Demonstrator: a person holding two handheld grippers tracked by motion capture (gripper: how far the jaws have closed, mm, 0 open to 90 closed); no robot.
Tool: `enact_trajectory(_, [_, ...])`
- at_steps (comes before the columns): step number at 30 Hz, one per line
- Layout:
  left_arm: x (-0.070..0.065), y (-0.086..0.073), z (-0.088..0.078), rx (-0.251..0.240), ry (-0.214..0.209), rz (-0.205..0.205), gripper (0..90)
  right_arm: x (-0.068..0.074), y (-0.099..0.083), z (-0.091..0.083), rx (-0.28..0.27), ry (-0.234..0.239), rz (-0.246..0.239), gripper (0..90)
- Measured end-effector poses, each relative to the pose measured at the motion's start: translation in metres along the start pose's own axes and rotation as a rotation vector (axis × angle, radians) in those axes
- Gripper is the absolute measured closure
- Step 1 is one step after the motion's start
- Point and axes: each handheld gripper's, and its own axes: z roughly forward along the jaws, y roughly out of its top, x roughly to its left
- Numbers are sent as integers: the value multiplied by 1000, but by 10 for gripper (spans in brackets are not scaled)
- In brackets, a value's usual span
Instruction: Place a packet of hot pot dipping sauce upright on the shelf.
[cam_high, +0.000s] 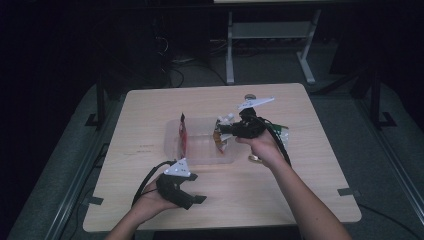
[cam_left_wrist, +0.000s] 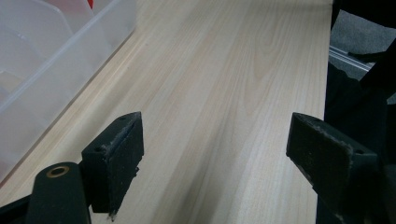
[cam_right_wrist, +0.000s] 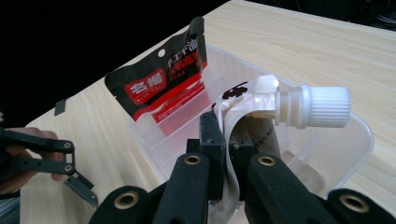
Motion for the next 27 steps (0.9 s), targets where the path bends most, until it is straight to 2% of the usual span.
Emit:
enact_trajectory(7, [-1,0,1,-8,-3,-13,187,-6,0,6,9,-13,11,877])
enact_trajectory(20, [-1,0,3,2,-5,-10,187,-13,-2,18,19,-21,32,870])
enact_trajectory(27, [-2,0,4,8,-7,-12,187,-13,-3,24,42,-44,17,854])
